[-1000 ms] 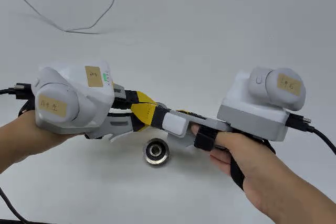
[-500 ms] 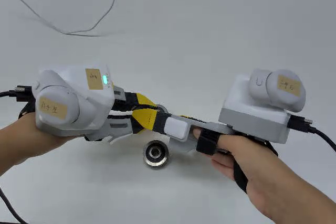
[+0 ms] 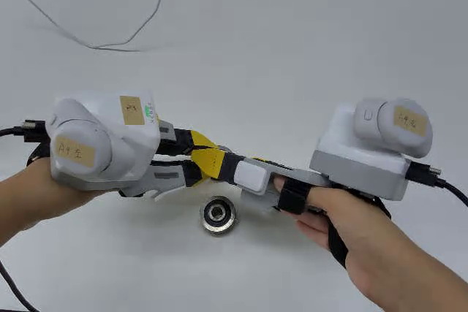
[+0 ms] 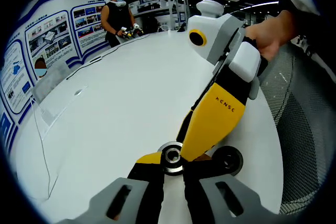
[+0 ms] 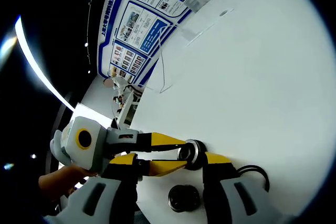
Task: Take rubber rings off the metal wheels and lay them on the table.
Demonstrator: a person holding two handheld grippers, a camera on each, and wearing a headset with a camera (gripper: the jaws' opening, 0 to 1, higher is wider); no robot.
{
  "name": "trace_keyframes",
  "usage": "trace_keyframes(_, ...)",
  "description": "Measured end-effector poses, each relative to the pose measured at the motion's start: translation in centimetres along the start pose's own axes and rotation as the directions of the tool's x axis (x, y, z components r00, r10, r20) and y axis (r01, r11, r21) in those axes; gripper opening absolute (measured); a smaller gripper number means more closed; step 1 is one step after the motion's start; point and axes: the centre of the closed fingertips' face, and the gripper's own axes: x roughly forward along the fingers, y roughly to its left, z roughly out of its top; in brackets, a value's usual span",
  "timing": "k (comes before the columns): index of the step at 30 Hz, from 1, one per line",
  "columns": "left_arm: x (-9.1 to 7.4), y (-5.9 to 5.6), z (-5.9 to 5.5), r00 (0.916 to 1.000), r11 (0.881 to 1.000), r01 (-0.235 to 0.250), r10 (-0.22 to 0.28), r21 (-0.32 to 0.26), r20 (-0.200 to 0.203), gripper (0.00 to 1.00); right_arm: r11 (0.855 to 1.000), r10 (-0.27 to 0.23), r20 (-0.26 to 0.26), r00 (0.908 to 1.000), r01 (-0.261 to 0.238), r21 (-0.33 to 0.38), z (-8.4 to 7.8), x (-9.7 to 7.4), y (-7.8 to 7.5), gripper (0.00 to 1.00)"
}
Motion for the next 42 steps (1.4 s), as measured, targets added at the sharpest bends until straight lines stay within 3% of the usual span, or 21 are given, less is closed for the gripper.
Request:
trace_keyframes(14, 0.0, -0.1, 0.1, 1.0000, 1.000, -0.001, 0.001, 0.001, 0.000, 0.13, 1.000, 0.003, -0.003, 1.0000, -0.003, 0.004, -0.3, 0.3, 0.0, 0.52)
trace_keyframes(18, 0.0, -0.1, 0.1, 1.0000, 1.000, 0.000, 0.000, 0.002, 0.002, 0.13, 1.000, 0.010, -0.005, 0.9999, -0.010, 0.020, -0.2, 0.4, 0.3, 0.57)
trace_keyframes(21, 0.0, -0.2, 0.2, 1.0000, 1.000, -0.001, 0.001, 0.003, 0.001, 0.13, 1.000, -0.004, -0.011, 0.9999, 0.004, -0.018, -0.5, 0.8, 0.4, 0.62)
trace_keyframes(33, -0.1, -0.2, 0.2, 1.0000, 1.000, -0.001, 0.001, 0.000, 0.002, 0.13, 1.000, 0.009, -0.011, 0.9999, -0.009, -0.030, -0.5, 1.1, 0.9, 0.58)
trace_keyframes(42, -0.1, -0.1, 0.2, 1.0000, 1.000, -0.002, 0.002, -0.001, 0.002, 0.13, 0.994, 0.061, 0.052, 0.9968, -0.065, 0.085, 0.3, 0.9, 0.2, 0.55)
